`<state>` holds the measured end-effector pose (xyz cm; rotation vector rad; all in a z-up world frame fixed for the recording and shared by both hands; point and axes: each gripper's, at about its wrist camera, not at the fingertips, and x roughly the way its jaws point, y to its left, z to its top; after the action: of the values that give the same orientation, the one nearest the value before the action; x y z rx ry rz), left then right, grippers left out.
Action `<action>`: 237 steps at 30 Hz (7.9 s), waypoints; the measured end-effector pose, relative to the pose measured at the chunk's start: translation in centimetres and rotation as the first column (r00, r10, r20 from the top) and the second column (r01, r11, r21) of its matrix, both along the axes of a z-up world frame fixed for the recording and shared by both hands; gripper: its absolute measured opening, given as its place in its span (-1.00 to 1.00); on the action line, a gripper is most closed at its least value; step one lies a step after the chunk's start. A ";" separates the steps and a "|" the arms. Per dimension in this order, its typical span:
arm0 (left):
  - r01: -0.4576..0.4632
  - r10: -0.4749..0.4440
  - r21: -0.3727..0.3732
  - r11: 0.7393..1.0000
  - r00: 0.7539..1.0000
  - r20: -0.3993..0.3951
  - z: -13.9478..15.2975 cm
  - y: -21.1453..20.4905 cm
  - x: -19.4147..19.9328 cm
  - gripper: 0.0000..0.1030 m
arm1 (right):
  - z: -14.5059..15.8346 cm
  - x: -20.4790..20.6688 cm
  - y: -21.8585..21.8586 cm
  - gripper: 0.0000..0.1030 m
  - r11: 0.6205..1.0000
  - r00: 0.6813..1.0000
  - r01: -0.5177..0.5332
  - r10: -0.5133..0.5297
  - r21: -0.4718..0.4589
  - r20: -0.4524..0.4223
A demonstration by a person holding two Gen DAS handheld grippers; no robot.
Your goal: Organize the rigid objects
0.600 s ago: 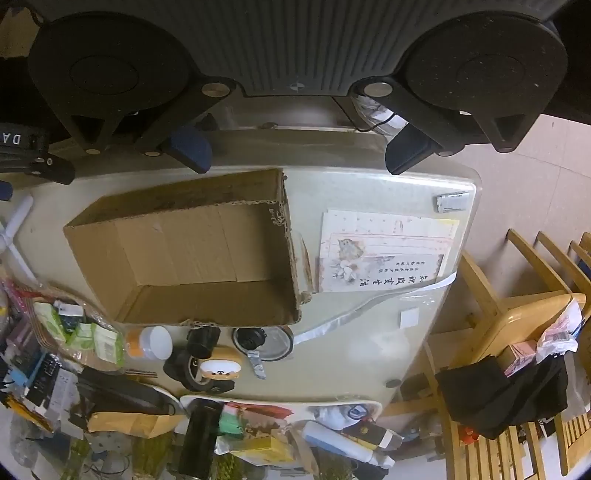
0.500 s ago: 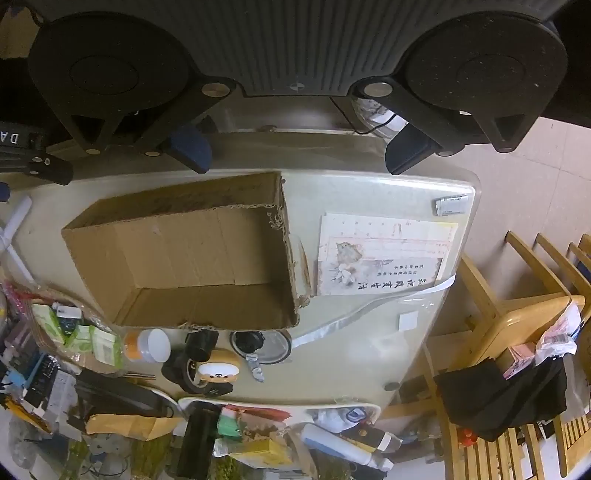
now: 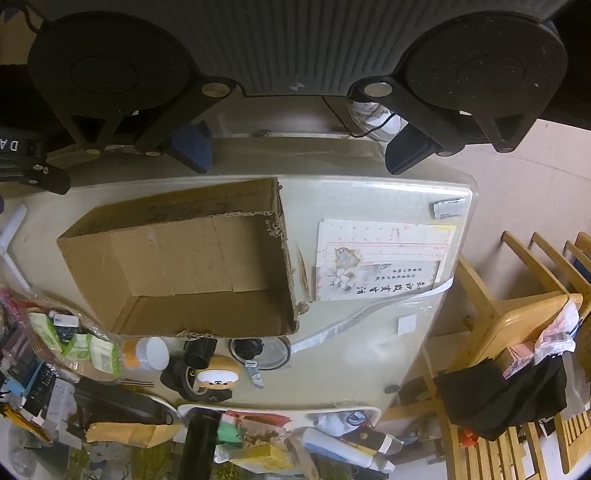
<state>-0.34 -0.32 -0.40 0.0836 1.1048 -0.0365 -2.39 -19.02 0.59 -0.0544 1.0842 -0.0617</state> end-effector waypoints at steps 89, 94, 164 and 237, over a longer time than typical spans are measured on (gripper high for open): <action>0.097 -0.081 -0.109 0.989 0.987 0.139 4.9 -0.2 12.8 0.99 | 0.3 15.3 -3.6 1.00 0.995 0.999 -0.030 0.029 0.090 0.017; 0.105 -0.088 -0.126 0.986 0.987 0.131 4.5 -0.1 14.5 0.99 | 0.1 17.7 -4.2 1.00 0.991 0.999 -0.046 0.043 0.123 0.031; 0.235 -0.220 -0.082 0.969 0.962 0.162 -0.7 -2.5 20.6 0.39 | 1.9 19.2 -7.1 0.24 0.975 0.999 -0.045 0.047 0.217 -0.008; 0.270 -0.228 -0.122 0.955 0.933 0.278 3.9 -2.0 12.5 -0.70 | 3.7 15.6 -2.4 0.25 0.961 0.988 -0.155 0.146 0.227 0.057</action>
<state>12.18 -2.32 3.53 0.0832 0.8183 -0.3340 13.26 -21.39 4.24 0.0740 1.0382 0.1997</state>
